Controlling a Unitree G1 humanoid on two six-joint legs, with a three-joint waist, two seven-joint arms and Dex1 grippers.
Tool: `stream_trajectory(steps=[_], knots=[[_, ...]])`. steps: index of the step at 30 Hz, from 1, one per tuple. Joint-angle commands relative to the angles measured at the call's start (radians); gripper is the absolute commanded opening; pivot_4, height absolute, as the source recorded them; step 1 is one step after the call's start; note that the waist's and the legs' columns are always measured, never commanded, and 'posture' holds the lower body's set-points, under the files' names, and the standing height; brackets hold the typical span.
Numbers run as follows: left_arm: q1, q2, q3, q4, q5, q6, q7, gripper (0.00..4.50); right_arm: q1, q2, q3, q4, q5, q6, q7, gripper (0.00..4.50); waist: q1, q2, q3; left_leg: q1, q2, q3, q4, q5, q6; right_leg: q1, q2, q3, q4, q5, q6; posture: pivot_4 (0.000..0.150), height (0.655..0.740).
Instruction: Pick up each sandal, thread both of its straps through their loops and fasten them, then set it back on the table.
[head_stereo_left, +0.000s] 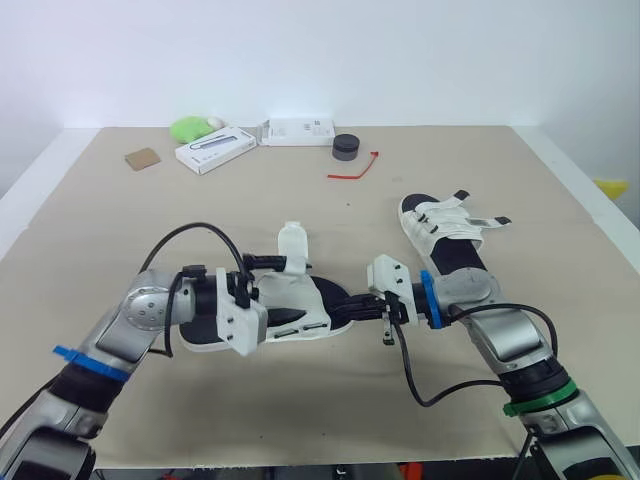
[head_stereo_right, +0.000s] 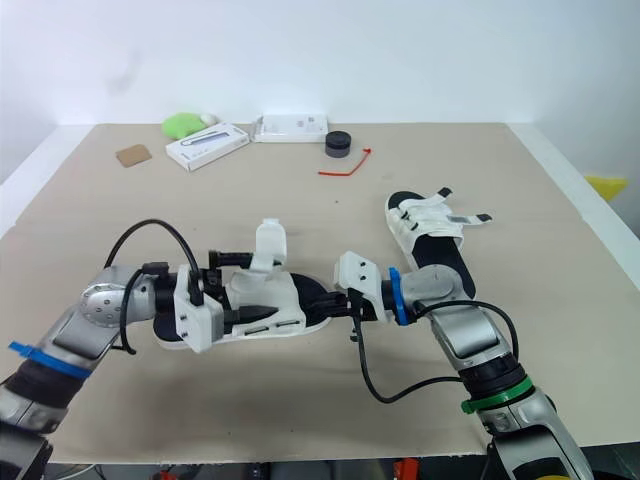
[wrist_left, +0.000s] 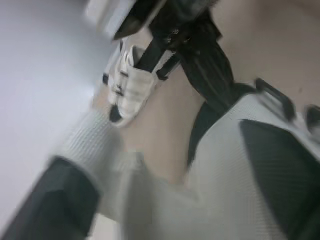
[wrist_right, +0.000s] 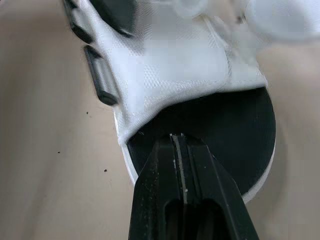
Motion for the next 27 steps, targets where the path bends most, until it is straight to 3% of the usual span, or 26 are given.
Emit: stream_trajectory(steps=[1, 5, 13, 18, 27], knots=[[0.044, 0.046, 0.019, -0.113, -0.114, 0.159, -0.065, 4.48, -0.014, -0.004, -0.005, -0.009, 0.003, -0.018, 0.01, 0.0, 0.001, 0.0, 0.0, 0.0, 0.0, 0.0, 0.0, 0.0, 0.0, 0.0, 0.0, 0.0, 0.0, 0.0, 0.0, 0.15, 0.74], [0.131, 0.102, 0.04, -0.198, -0.141, 0.234, -0.104, 4.48, -0.016, -0.004, -0.005, -0.006, 0.004, -0.018, 0.016, 0.0, 0.0, 0.0, 0.0, 0.001, 0.001, 0.0, 0.0, -0.001, 0.001, 0.0, 0.002, 0.001, 0.0, -0.001, -0.001, 0.15, 0.74], [0.175, 0.118, 0.084, -0.256, -0.229, 0.489, -0.118, 4.48, -0.031, 0.009, 0.004, 0.012, 0.001, -0.026, 0.022, 0.0, 0.001, 0.0, 0.0, 0.002, 0.002, 0.0, 0.0, -0.001, 0.001, 0.001, 0.003, 0.0, 0.001, -0.002, -0.002, 0.15, 0.74], [0.179, 0.143, 0.127, -0.335, -0.429, 0.828, -0.113, 4.48, -0.038, 0.009, 0.007, 0.02, -0.001, -0.03, 0.03, 0.0, 0.001, 0.0, 0.0, 0.002, 0.002, 0.0, 0.0, -0.001, 0.002, 0.0, 0.004, 0.0, 0.001, -0.002, -0.002, 0.15, 0.74], [0.162, 0.182, 0.203, -0.382, -0.588, 1.073, -0.155, 4.48, -0.05, 0.013, 0.007, 0.034, -0.007, -0.033, 0.036, 0.0, 0.001, 0.0, 0.0, 0.001, 0.002, 0.0, 0.0, -0.001, 0.002, 0.0, 0.004, 0.0, 0.001, -0.002, -0.003, 0.15, 0.74]])
